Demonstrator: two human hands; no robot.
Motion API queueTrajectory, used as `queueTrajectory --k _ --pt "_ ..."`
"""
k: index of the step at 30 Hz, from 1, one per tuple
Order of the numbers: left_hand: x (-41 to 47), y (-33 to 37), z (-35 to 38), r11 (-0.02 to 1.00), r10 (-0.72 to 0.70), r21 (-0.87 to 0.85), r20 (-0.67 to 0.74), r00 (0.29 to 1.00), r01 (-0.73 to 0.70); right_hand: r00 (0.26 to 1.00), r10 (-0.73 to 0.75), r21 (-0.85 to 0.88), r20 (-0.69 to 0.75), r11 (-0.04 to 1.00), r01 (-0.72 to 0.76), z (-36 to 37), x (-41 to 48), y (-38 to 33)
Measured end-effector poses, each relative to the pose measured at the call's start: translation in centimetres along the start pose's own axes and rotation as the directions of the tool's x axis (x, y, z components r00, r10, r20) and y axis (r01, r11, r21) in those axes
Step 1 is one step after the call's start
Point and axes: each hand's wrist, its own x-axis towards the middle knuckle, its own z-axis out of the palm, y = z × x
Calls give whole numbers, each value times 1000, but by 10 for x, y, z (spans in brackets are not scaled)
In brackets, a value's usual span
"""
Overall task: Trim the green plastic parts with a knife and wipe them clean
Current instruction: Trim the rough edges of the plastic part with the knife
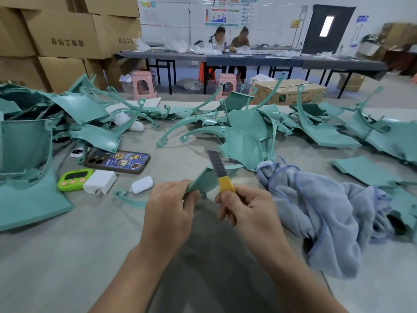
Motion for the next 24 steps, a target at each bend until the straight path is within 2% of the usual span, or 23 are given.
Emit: queueTrajectory --k 2,4,6,8,10,13,15,16,18,20,21,22,24 --pt "-1 -2 0 1000 -9 -28 -10 1000 9 974 159 -93 -162 980 -176 -13 10 8" --pt "0 -2 -2 993 -35 -110 -13 999 33 929 212 -160 -303 950 -269 -31 17 13" --pt "0 0 -3 980 -44 -195 5 999 44 948 116 -72 -296 987 -143 -38 19 11" --pt "1 1 -5 964 -56 -261 -2 998 54 976 48 117 -213 993 -23 -36 14 6" --pt "2 0 -8 945 -57 -322 -13 998 50 984 78 172 -162 984 -50 -33 14 7" --pt "0 -3 -10 916 10 -400 -32 999 -22 948 265 0 -175 963 -269 -35 19 16" --pt "0 -11 -9 893 12 -448 -53 999 -35 932 350 -12 -91 936 -353 -38 21 18" --pt "1 -16 -9 887 3 -461 -62 998 -31 927 364 -8 -89 930 -367 -39 22 17" --pt "2 -21 -9 867 -35 -498 -59 998 1 918 336 -27 -209 937 -349 -43 22 17" --pt "5 -21 -11 806 -92 -589 -33 995 55 908 229 -243 -352 914 -325 -46 19 13" --pt "8 -18 -11 742 -124 -664 0 992 93 916 209 -293 -342 902 -316 -47 19 9" --pt "10 -16 -11 662 -143 -738 52 988 135 928 257 -212 -270 924 -318 -45 17 6" --pt "11 -7 -12 507 -161 -829 177 971 235 920 392 63 7 918 -392 -36 11 -3"
